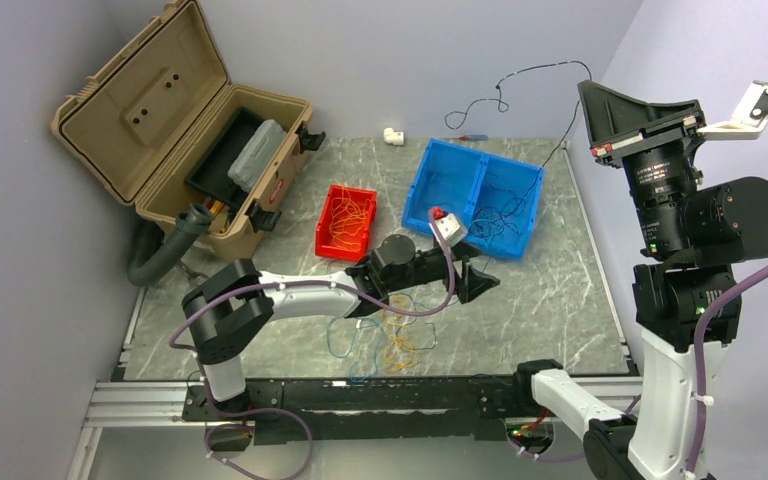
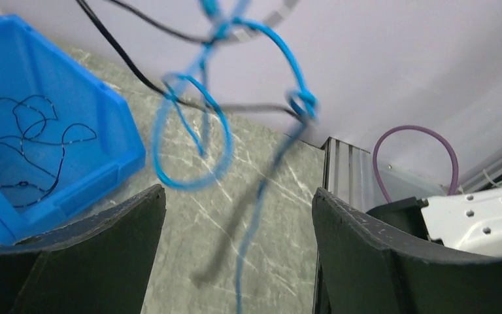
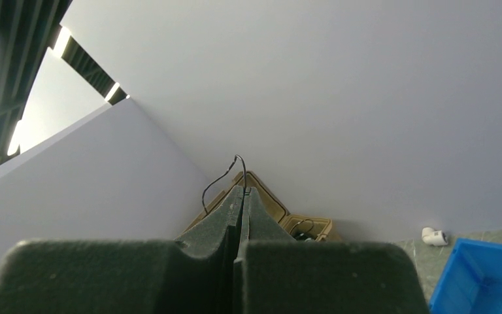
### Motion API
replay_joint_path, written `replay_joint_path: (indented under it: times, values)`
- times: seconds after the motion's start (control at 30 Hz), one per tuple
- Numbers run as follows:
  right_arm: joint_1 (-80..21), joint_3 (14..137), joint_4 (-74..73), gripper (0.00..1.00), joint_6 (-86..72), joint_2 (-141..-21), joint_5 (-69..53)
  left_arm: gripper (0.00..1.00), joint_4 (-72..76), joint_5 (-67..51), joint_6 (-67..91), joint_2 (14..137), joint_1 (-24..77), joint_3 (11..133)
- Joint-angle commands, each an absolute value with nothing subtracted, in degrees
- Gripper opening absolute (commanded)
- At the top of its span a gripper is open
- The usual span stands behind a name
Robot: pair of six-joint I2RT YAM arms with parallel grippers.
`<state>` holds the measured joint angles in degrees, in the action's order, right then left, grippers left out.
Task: Untangle the cables
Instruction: Untie the cable.
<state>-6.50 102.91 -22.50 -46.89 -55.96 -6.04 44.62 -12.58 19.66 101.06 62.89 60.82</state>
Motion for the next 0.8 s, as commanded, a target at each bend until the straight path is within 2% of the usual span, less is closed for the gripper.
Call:
replay_joint_path:
  times: [0.0,0.07,0.13,0.23,0.27,0.3,0.53,0.77]
  values:
    - [-6.5,104.0,-19.8,0.0,-47.3,-55.9,-5.5,0.84,44.7,-11.8,21.3,103.3,63.1,65.1]
    - [-6.5,104.5,-20.0,0.0,-47.4,-55.9,-5.4,0.8,44.7,-11.4,21.7,104.3,63.1,65.8]
    - [-6.5,104.9,-20.2,0.0,-47.2,-55.9,-4.9,0.65,44.0,-11.3,22.3,105.6,63.1,66.6]
    - [-6.5,105.6,-21.0,0.0,-46.1,-55.4,-2.4,0.16,43.5,-9.5,23.2,106.1,63.1,65.7]
    - [-6.5,105.7,-21.3,0.0,-45.6,-55.1,-1.3,0.05,43.7,-8.4,23.9,105.7,63.1,64.2]
    - [-6.5,105.8,-21.8,0.0,-44.9,-54.9,-0.3,0.0,43.6,-7.2,24.3,104.9,63.0,62.6]
    - [-6.5,104.2,-25.5,0.0,-36.5,-51.5,15.4,0.0,32.3,1.2,24.8,92.9,61.2,48.4]
    - [-6.5,102.3,-28.2,0.0,-25.7,-50.1,34.8,0.0,20.9,-0.9,29.7,75.1,51.6,29.0]
